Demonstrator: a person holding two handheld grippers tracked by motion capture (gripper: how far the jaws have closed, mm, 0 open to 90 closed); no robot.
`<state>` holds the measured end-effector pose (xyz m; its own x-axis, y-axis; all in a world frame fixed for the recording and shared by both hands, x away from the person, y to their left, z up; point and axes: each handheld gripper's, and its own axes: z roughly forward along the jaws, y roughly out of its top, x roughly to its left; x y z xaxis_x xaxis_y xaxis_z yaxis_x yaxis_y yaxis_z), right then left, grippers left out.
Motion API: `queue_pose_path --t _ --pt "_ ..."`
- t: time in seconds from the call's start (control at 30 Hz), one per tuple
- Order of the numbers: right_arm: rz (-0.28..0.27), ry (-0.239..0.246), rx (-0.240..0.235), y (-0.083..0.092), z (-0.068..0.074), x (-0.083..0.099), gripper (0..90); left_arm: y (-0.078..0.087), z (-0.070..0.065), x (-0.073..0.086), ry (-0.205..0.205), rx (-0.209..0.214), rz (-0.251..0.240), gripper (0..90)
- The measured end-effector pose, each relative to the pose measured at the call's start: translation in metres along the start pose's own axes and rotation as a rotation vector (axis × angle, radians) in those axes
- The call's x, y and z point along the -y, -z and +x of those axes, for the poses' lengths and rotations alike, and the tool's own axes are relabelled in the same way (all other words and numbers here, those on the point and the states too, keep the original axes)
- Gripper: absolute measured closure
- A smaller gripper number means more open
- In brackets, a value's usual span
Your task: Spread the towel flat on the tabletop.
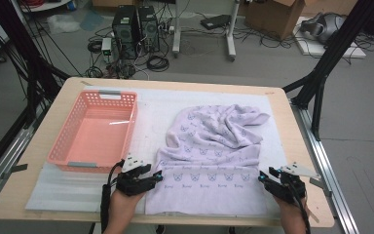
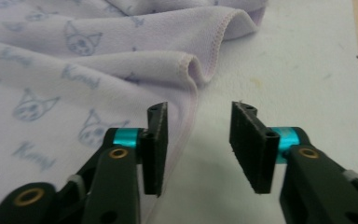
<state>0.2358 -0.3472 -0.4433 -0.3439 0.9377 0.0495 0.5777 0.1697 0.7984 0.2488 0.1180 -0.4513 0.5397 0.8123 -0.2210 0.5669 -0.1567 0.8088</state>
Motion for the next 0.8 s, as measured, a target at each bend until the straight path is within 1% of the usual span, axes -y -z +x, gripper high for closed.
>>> queue_pose_path --t 0.1,0.13,0.2,0.27,0.3,0.33,0.4,0.43,0.5,0.57,0.6,0.67,0.7,0.77,0.8 --pt "-0.007 -0.014 -0.050 0.015 -0.001 0.008 49.5 0.008 -0.002 0.010 0.007 0.042 0.020 46.4" --pt "-0.002 -0.009 -0.067 0.019 0.000 0.010 49.0 0.011 -0.003 0.013 -0.004 0.051 0.016 45.9" --pt "0.009 0.016 -0.094 0.026 0.004 0.016 47.7 0.014 -0.005 0.014 0.001 0.075 0.029 45.1" --pt "0.031 0.033 -0.126 0.030 0.009 0.020 46.3 0.016 -0.008 0.015 -0.012 0.081 0.043 44.6" --pt "0.037 0.050 -0.137 0.031 0.012 0.023 46.3 0.018 -0.010 0.017 -0.014 0.088 0.047 44.5" --pt "0.043 0.063 -0.144 0.032 0.015 0.025 46.1 0.019 -0.011 0.018 -0.012 0.094 0.045 44.4" --pt "0.074 0.081 -0.157 0.032 0.020 0.030 45.6 0.021 -0.015 0.021 -0.028 0.096 0.046 44.1" --pt "0.094 0.090 -0.160 0.031 0.022 0.032 43.5 0.022 -0.016 0.022 -0.034 0.096 0.049 44.2" --pt "0.074 0.120 -0.141 0.031 0.025 0.035 43.3 0.022 -0.021 0.025 -0.050 0.093 0.041 44.8" --pt "0.068 0.124 -0.137 0.031 0.026 0.036 44.1 0.023 -0.024 0.028 -0.090 0.074 0.034 46.4" --pt "0.069 0.122 -0.134 0.031 0.026 0.036 44.9 0.023 -0.026 0.029 -0.107 0.059 0.029 49.4" --pt "0.072 0.130 -0.125 0.032 0.027 0.036 46.6 0.024 -0.027 0.031 -0.141 0.028 0.024 58.8" --pt "0.076 0.128 -0.121 0.032 0.027 0.035 48.2 0.025 -0.028 0.031 -0.151 0.018 0.021 63.1" --pt "0.080 0.119 -0.118 0.033 0.028 0.035 56.5 0.026 -0.027 0.032 -0.170 0.007 0.024 73.5" --pt "0.084 0.116 -0.120 0.033 0.027 0.035 63.5 0.027 -0.027 0.032 -0.165 0.005 0.027 79.7"
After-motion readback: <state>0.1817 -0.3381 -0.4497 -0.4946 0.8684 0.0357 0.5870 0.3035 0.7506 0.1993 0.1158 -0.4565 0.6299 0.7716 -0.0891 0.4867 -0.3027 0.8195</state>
